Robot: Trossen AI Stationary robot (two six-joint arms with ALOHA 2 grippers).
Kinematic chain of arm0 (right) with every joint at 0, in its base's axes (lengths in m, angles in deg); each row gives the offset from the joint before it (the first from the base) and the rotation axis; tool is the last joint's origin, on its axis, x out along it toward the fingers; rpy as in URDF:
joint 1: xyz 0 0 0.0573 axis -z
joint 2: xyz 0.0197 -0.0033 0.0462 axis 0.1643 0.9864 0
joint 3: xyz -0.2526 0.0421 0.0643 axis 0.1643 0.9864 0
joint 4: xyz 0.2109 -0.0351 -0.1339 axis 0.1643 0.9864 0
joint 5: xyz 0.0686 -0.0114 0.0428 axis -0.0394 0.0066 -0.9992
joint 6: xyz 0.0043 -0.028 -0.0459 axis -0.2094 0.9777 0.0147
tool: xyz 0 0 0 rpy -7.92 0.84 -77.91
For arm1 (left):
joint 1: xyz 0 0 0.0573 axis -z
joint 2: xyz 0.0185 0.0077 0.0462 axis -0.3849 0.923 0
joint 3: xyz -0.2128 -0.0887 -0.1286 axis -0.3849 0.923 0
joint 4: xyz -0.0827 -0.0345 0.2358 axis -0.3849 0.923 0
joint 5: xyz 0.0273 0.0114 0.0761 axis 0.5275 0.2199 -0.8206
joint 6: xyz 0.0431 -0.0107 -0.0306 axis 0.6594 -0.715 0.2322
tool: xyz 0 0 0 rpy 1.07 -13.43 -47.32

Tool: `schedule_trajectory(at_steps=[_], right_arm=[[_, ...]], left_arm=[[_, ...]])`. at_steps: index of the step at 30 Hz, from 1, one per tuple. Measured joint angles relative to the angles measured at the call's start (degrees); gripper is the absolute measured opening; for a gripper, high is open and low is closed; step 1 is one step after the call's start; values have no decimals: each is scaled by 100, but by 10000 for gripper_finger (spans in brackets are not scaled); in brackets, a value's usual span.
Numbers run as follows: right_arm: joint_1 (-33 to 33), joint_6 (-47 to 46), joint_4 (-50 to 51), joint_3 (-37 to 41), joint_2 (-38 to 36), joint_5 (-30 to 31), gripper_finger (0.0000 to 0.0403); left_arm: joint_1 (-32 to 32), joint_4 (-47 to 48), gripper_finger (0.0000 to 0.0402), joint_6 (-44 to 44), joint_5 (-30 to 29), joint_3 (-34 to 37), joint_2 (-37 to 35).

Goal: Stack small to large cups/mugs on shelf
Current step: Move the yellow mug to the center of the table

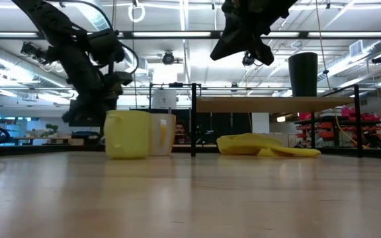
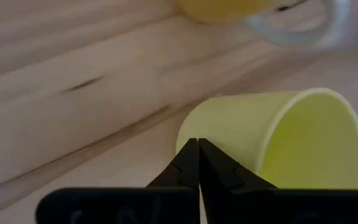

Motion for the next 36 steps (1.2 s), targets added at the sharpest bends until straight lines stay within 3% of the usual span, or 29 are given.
schedule_trajectory(at_steps=[7, 17, 24, 36], right_arm=[[-112, -60, 165, 0, -2, -46, 0], [-125, -56, 346, 0, -2, -44, 0], [-122, -50, 399, 0, -2, -44, 0], [-202, -25, 756, 0, -2, -292, 0]], left_arm=[[511, -1073, 24, -410, -1, 0, 611], [1305, -2350, 9, -930, 2, 0, 1118], [1691, -2733, 25, -1238, -93, 1, 1120], [2478, -3049, 12, -1620, -207, 2, 1120]])
